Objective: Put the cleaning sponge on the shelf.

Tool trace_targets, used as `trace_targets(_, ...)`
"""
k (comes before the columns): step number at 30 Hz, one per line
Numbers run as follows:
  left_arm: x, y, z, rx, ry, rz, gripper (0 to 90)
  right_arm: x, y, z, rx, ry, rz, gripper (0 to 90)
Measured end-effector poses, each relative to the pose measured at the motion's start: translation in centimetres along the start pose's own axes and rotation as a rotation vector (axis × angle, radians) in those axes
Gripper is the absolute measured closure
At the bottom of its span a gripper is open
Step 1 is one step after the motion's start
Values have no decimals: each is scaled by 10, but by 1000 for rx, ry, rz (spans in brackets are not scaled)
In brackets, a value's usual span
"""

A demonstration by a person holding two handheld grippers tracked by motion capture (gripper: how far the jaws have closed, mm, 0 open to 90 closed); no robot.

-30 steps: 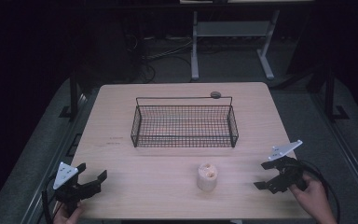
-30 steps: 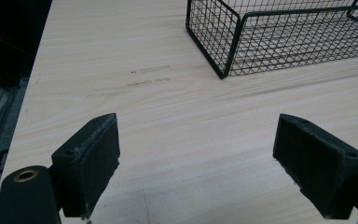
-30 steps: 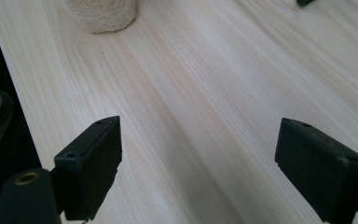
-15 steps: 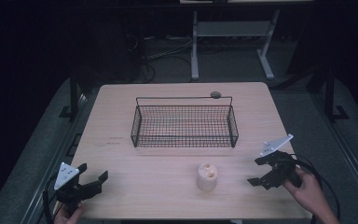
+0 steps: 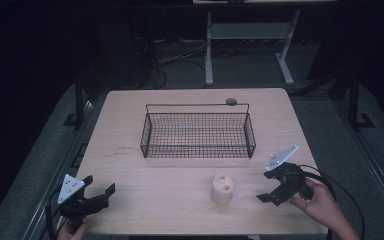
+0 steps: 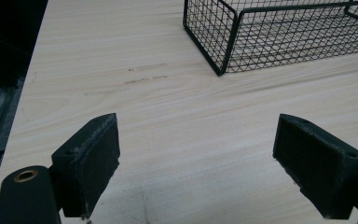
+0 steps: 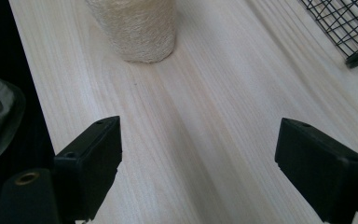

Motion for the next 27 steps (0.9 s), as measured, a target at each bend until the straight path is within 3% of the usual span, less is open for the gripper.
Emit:
trace_targets(10,-1,-1,0,2,-1,2,138,-2,-9,-15,-57,-18,1,147)
trace_targets(20,-1,-1,-1,0,6,0,138,8,-18,-33,-124,-47,-6,142)
trace_targets(27,-2,-2,-1,0,9,-2,138,9,-21,-40,-140,-49,-6,142)
Point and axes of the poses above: each handheld gripper's, and its own axes: x roughly forward along the jaws, z roughly out of its underside, y roughly to its right, the point moved 4 cm from there along x, roughly forward along the jaws, and after that the axes turned 4 degrees about -z, right-handed, at the moved point
